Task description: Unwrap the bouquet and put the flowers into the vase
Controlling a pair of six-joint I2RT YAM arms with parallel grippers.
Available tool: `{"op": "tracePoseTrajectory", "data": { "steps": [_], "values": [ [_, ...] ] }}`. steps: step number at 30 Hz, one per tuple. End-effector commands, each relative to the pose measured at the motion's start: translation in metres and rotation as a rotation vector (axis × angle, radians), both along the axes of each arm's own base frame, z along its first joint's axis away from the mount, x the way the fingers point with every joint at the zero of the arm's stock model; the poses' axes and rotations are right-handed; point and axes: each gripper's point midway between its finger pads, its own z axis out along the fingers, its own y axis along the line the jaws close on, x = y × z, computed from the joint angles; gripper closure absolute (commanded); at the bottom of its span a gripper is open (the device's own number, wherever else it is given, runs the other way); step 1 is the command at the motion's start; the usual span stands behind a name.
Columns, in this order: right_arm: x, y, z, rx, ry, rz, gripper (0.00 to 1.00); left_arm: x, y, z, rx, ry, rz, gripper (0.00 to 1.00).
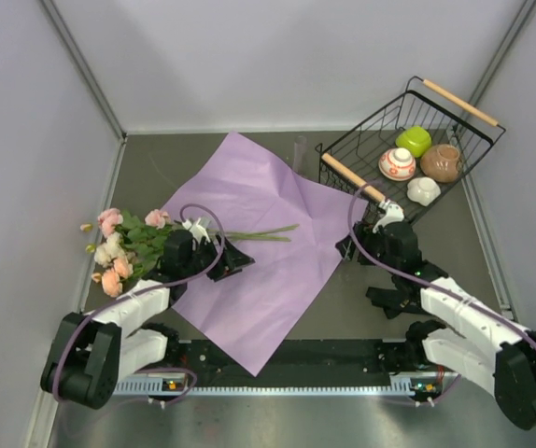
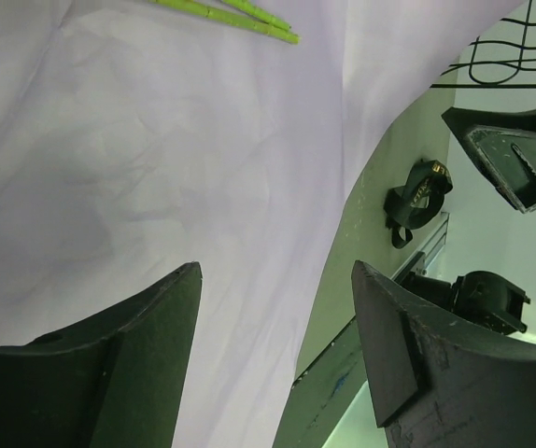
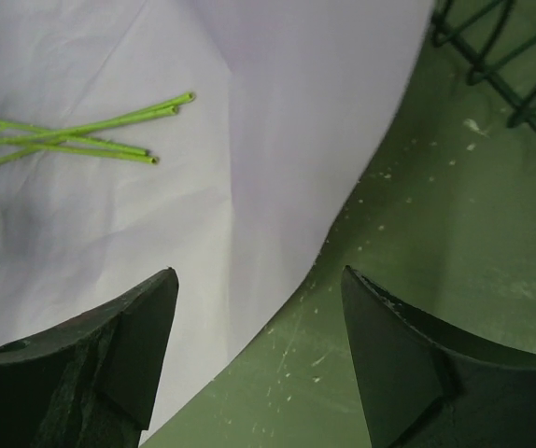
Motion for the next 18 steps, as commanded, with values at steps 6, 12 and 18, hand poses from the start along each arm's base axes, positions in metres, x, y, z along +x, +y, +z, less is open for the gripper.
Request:
{"op": "tracePoseTrajectory", "data": {
  "steps": [6, 12, 18],
  "values": [
    [-0.022, -0.009, -0.002, 0.212, -0.069, -0.168, 0.26, 0.004, 0.001, 0.009, 0.002, -0.056, 0.011, 0.30],
    [-0.019, -0.012, -0.008, 0.209, -0.088, -0.215, 0.26, 0.001, 0.002, 0.011, 0.003, -0.062, 0.009, 0.30],
    [-0.019, -0.003, -0.030, 0.216, -0.049, -0.211, 0.27, -0.003, 0.004, 0.006, 0.007, -0.057, 0.017, 0.30]
  ]
}}
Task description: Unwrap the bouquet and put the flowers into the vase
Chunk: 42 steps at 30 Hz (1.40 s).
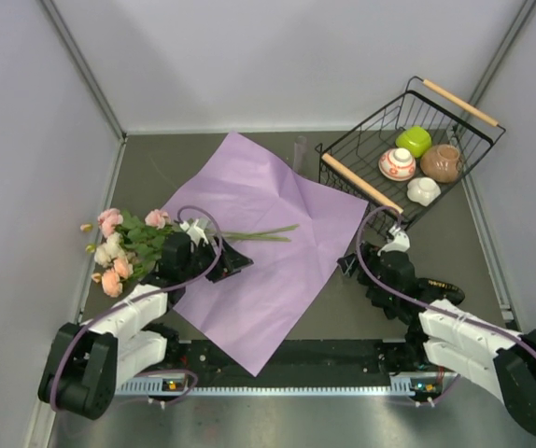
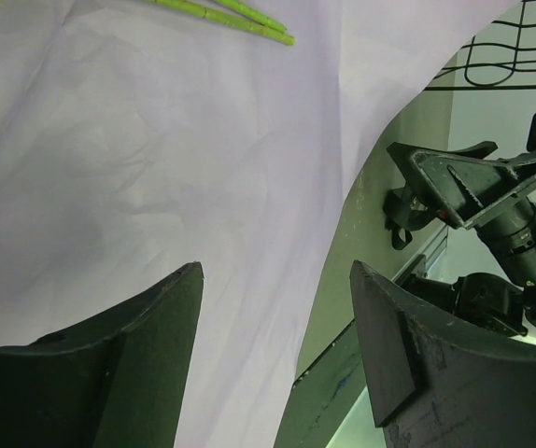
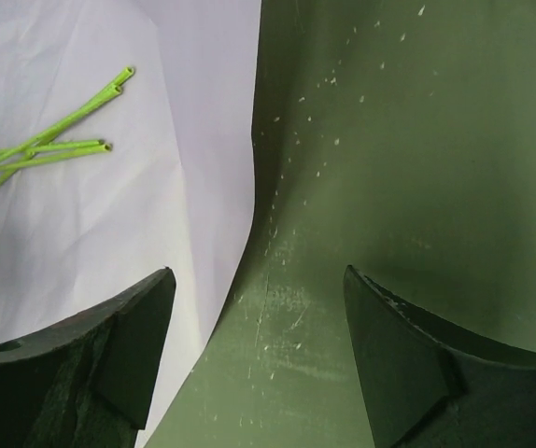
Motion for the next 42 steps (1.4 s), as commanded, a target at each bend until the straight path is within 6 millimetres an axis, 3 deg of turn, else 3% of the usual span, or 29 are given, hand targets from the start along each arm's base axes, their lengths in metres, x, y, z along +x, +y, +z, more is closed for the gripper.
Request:
{"op": "tracePoseTrajectory", "data": {
  "steps": [1, 8, 12, 15, 21, 26, 33, 42],
  "values": [
    [0.012, 0.015, 0.017, 0.074, -0.099, -0.020, 0.28, -0.001, 0.001, 0.001, 0.003, -0.029, 0.000, 0.30],
    [0.018, 0.032, 0.013, 0.063, -0.136, -0.035, 0.38, 0.000, 0.001, 0.007, 0.004, -0.045, 0.002, 0.31],
    [0.021, 0.032, -0.004, 0.047, -0.097, -0.057, 0.44, -0.001, 0.002, 0.007, 0.013, -0.041, 0.001, 0.31],
    [0.022, 0.038, -0.007, 0.054, -0.094, -0.036, 0.53, -0.002, 0.005, 0.006, 0.023, -0.049, 0.010, 0.31],
    [0.018, 0.048, -0.006, 0.062, -0.106, 0.000, 0.82, -0.003, 0.007, 0.006, 0.032, -0.048, 0.015, 0.31],
    [0.013, 0.056, -0.004, 0.094, -0.104, 0.042, 0.98, -0.001, 0.007, 0.009, 0.040, -0.058, 0.018, 0.31],
    [-0.003, 0.079, -0.003, 0.166, -0.080, 0.123, 1.00, 0.001, 0.008, 0.010, 0.050, -0.061, 0.024, 0.31],
    [-0.009, 0.070, -0.011, 0.119, -0.043, 0.091, 1.00, 0.006, 0.016, 0.021, 0.080, -0.104, 0.063, 0.26]
  ]
}}
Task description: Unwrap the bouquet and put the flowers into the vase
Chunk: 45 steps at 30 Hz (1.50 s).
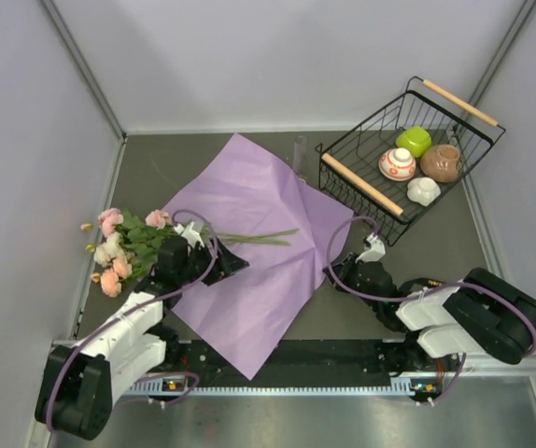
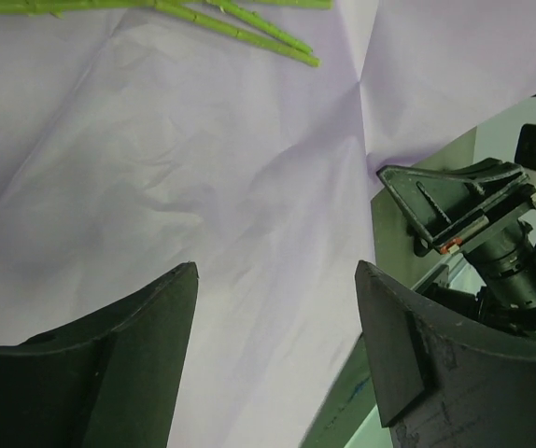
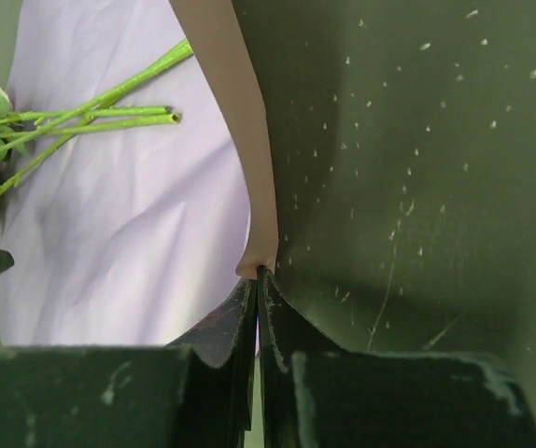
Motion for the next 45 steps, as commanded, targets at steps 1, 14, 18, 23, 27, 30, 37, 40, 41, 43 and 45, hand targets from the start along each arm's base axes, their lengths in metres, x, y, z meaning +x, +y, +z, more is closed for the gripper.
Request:
{"op": "tracePoseTrajectory", "data": {
  "steps": [1, 14, 18, 23, 27, 30, 37, 40, 41, 43, 45],
  "values": [
    [0.002, 0.000, 0.007, -0.022, -0.008, -0.011, 0.96, 0.014, 0.005, 0.023, 0.030, -0.092, 0.029, 0.25],
    [-0.014, -0.037, 0.039, -0.225, -0.020, 0.000, 0.46, 0.060, 0.081, 0.048, 0.213, -0.024, 0.540, 0.36],
    [-0.028, -0.048, 0.049, -0.211, -0.026, 0.003, 0.46, 0.072, 0.101, 0.055, 0.169, -0.022, 0.721, 0.50],
    [-0.037, -0.057, 0.065, -0.185, -0.060, 0.009, 0.46, 0.083, 0.124, 0.051, 0.084, 0.004, 0.925, 0.55],
    [-0.037, -0.056, 0.086, -0.165, -0.111, 0.018, 0.46, 0.095, 0.128, 0.038, 0.026, 0.057, 0.976, 0.53],
    [-0.037, -0.055, 0.090, -0.173, -0.117, 0.031, 0.46, 0.099, 0.122, 0.021, -0.006, 0.157, 0.967, 0.50],
    [-0.036, -0.054, 0.092, -0.182, -0.125, 0.041, 0.46, 0.106, 0.115, -0.011, -0.041, 0.299, 0.988, 0.51],
    [-0.036, -0.055, 0.094, -0.182, -0.129, 0.040, 0.46, 0.106, 0.114, -0.024, -0.049, 0.342, 1.002, 0.53],
    [-0.036, -0.054, 0.095, -0.181, -0.130, 0.040, 0.46, 0.105, 0.114, -0.030, -0.040, 0.356, 1.006, 0.53],
    [-0.035, -0.055, 0.098, -0.183, -0.138, 0.035, 0.46, 0.107, 0.115, -0.033, -0.039, 0.361, 1.016, 0.58],
    [-0.035, -0.055, 0.099, -0.188, -0.140, 0.036, 0.46, 0.109, 0.115, -0.035, -0.038, 0.360, 1.019, 0.61]
  ]
}}
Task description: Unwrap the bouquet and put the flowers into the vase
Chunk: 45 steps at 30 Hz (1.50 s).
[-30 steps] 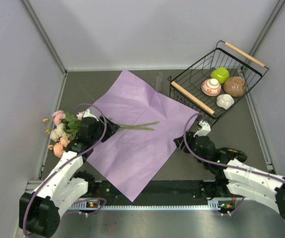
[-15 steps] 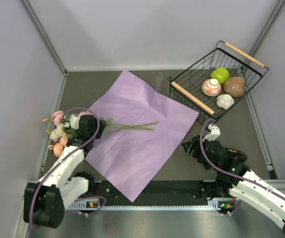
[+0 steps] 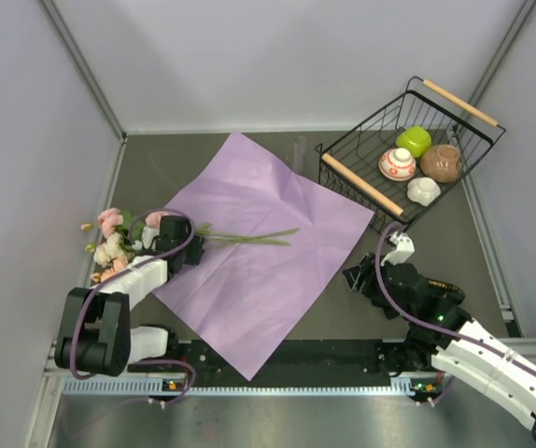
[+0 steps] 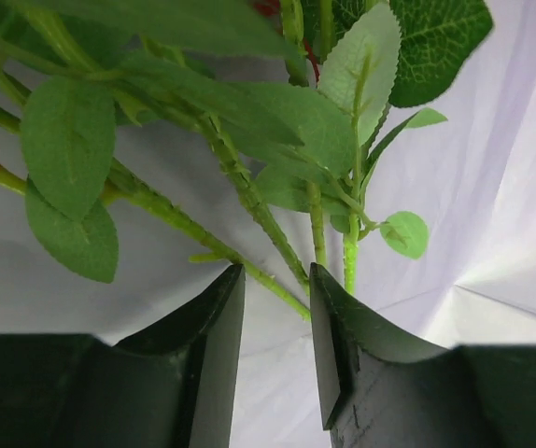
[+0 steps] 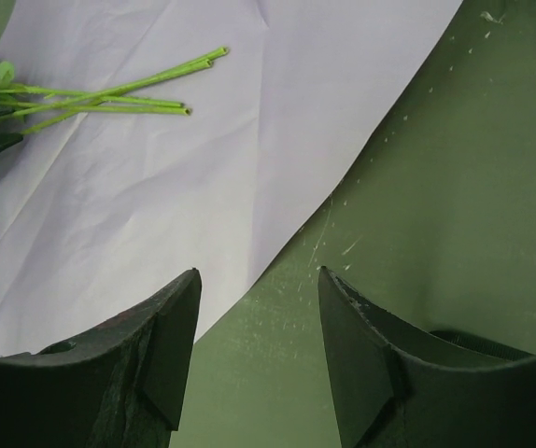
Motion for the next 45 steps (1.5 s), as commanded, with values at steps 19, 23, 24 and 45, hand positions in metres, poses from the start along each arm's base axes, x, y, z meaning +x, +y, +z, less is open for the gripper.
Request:
{"op": "tracePoseTrajectory", "data": {
  "steps": [19, 23, 24, 45],
  "values": [
    [0.005, 0.007, 0.034, 0.009, -0.064, 0.029, 0.46, 0.031, 0.007, 0.029, 0.032, -0.131, 0.030, 0.83],
    [0.006, 0.007, 0.038, 0.001, -0.078, 0.034, 0.46, 0.026, 0.016, 0.055, 0.094, -0.220, 0.023, 0.98],
    [0.007, 0.006, 0.041, -0.006, -0.087, 0.034, 0.45, 0.024, 0.019, 0.061, 0.109, -0.238, 0.023, 1.00],
    [0.002, 0.054, 0.097, -0.080, -0.174, 0.358, 0.31, -0.043, -0.077, 0.254, 0.267, -1.106, -0.767, 1.00]
  ]
}}
